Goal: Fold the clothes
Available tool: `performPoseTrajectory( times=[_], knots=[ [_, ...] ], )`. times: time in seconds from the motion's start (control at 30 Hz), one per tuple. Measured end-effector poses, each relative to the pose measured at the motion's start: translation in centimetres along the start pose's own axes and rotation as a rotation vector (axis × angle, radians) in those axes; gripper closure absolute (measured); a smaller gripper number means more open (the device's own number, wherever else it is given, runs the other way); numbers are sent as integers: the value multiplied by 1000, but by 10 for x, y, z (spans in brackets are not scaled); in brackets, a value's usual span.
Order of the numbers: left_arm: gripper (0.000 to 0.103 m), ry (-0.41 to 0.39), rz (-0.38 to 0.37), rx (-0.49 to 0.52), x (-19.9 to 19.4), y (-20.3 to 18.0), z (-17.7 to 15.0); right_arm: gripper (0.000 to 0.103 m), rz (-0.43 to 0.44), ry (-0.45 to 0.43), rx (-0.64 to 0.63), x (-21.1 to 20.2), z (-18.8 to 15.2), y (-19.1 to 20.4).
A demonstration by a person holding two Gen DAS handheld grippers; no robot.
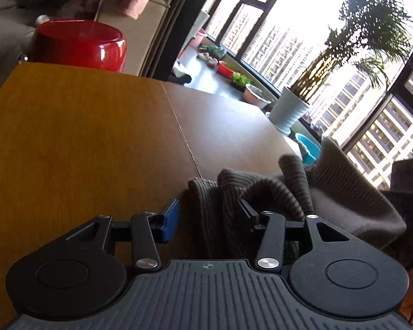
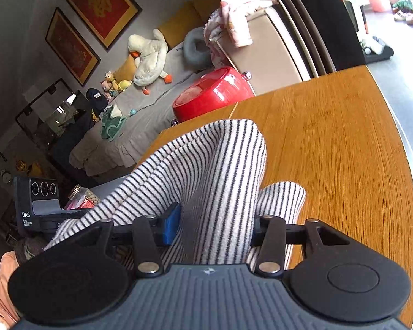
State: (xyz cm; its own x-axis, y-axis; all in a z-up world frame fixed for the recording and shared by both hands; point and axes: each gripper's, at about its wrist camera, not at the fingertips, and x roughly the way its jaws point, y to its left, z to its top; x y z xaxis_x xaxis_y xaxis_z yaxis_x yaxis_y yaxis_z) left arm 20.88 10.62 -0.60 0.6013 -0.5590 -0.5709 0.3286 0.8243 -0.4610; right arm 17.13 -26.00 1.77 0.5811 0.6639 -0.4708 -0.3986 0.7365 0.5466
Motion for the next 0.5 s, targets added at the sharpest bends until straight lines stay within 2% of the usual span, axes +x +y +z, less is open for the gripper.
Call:
performPoseTrajectory(
  times=[0.1, 0.17, 0.2, 0.27, 0.33, 0.37, 0.43, 0.5],
  knots=[
    [45, -82, 17, -87, -20, 20, 13, 76, 69, -75, -131, -24, 5, 35],
    [42, -114, 18, -119, -28, 28, 18, 77, 153, -133, -195, -47, 8, 54],
    [42, -125, 14, -126, -31, 29, 20, 77, 151, -144, -191, -49, 11, 53],
    [39, -138, -8, -114, -37, 26, 20, 77, 72, -134, -136, -39, 16, 37],
    [33, -146, -38, -70, -45, 19, 17, 75, -88, -56, -60, -14, 12, 7],
    [29, -147, -57, -41, -48, 13, 16, 67, -125, -35, -24, -4, 7, -6],
    [26, -135, -103, 30, -54, -3, 13, 62, -93, -56, 59, 1, 1, -23],
    [22, -100, -159, 127, -58, -21, 7, 60, -96, -58, 63, 3, 1, -23]
  ],
)
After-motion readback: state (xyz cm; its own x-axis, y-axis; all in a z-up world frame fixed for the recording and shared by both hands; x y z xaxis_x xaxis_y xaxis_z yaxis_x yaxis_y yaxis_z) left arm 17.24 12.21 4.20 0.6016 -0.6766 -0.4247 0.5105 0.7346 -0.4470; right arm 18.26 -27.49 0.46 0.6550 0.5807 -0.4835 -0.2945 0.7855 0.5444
